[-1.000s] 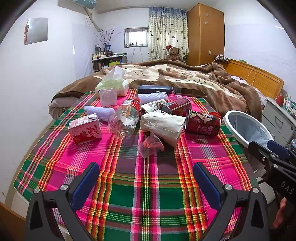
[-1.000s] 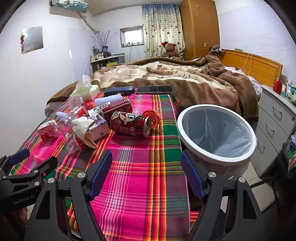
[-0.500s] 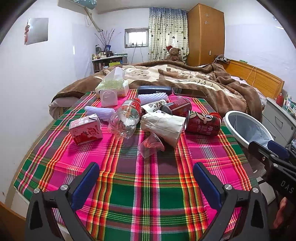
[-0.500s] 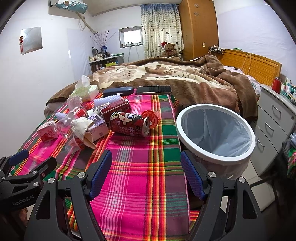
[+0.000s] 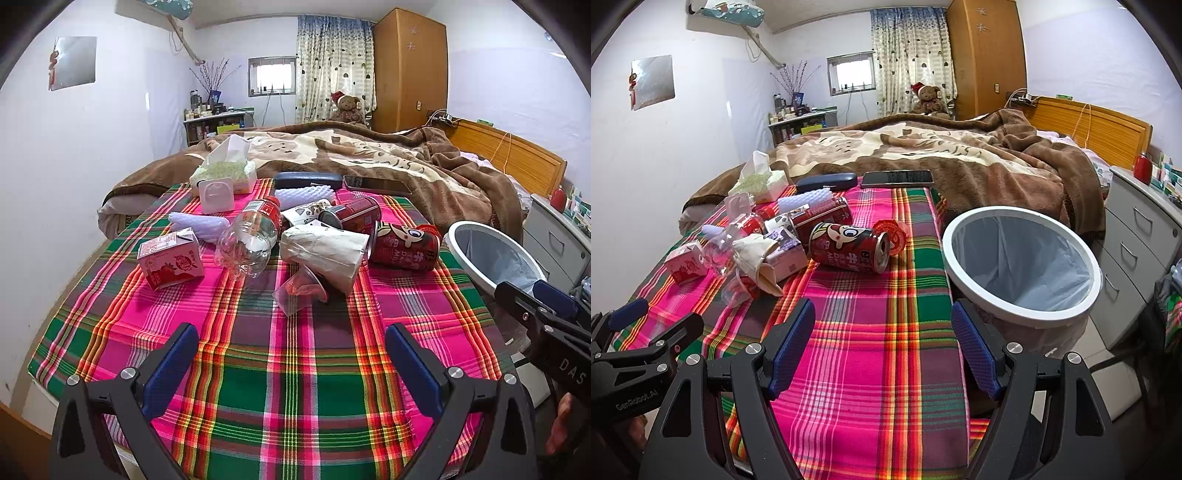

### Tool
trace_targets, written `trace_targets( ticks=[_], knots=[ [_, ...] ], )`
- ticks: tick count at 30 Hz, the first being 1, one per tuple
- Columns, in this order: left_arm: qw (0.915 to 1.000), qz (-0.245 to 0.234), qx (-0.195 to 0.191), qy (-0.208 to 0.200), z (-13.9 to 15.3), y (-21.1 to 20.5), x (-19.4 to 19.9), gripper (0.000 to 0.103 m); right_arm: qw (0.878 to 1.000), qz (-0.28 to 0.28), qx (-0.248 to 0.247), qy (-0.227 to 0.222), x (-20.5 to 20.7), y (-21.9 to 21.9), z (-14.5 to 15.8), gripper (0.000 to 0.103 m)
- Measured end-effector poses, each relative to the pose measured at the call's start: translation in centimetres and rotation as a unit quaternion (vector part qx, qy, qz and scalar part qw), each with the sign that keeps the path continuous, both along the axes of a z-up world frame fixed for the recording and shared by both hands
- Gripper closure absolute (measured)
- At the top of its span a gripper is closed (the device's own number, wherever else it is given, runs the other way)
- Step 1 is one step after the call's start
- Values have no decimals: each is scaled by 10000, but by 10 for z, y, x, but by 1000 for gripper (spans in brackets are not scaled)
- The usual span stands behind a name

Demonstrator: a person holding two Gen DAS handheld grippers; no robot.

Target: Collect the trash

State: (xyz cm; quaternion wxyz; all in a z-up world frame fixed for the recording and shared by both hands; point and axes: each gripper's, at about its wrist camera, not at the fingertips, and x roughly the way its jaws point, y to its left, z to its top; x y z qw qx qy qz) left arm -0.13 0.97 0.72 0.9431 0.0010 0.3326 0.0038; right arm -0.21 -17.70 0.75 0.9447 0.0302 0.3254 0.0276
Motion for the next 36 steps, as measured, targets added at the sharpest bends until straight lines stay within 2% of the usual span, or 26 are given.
trace_targets(
  ticks=[28,36],
  knots=[
    [10000,-2,2,-12,1,-1,-2,1,10000,-27,0,-3,-1,-3,2,25],
    [10000,27,-30,14,2,5,6,1,9999,160,-18,-28,12,-1,0,25]
  ],
)
